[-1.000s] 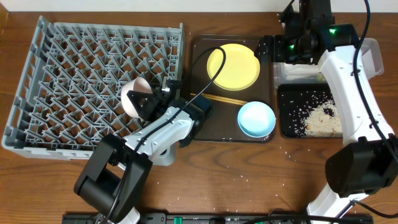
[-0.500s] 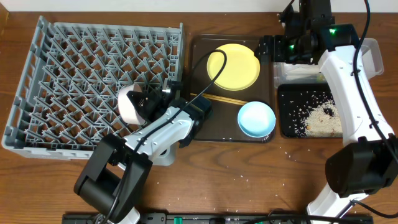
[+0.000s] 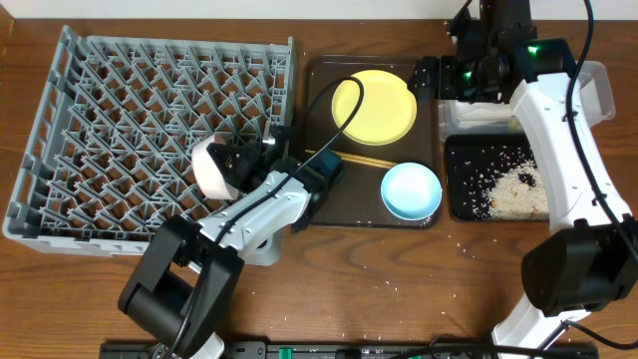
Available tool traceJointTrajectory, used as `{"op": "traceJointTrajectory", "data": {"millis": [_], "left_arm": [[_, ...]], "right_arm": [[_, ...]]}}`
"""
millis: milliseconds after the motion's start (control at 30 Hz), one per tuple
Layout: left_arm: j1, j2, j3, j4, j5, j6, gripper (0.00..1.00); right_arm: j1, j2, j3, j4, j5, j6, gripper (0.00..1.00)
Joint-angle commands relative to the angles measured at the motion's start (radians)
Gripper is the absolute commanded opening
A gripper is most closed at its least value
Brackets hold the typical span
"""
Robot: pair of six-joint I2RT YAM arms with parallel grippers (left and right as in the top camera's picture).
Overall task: Sort waste into correct bins and load items into the dishwasher
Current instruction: 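Reach left gripper to the light-blue bowl on the brown tray and grasp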
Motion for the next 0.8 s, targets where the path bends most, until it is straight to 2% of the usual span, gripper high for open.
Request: {"op": "traceJointTrajectory", "data": {"millis": [0,300,633,733,767], "left_arm": [[0.003,0.009,-0.007,0.029,0.155,-0.008,0.07],[0.001,0.009,-0.006,0.085,0.155,-0.008,0.08],[-0.074,0.009,0.002,0.152,0.156,0.006,0.08],[-0.087,0.009,0.002,0.157,0.156,0.006,0.17],[-0.087,0.009,0.002,0.162,0.155,0.006,0.24]], "right_arm": [[0.013,-0.015,-0.001,0.000,0.003,-0.010,0.99],[0.013,-0.015,-0.001,0.010,0.003,-0.010,0.99],[0.013,-0.015,-0.001,0.011,0.003,-0.010,0.99],[0.013,-0.015,-0.001,0.011,0.003,-0.010,0.99],[0.013,-0.015,-0.001,0.011,0.003,-0.010,0.99]]}}
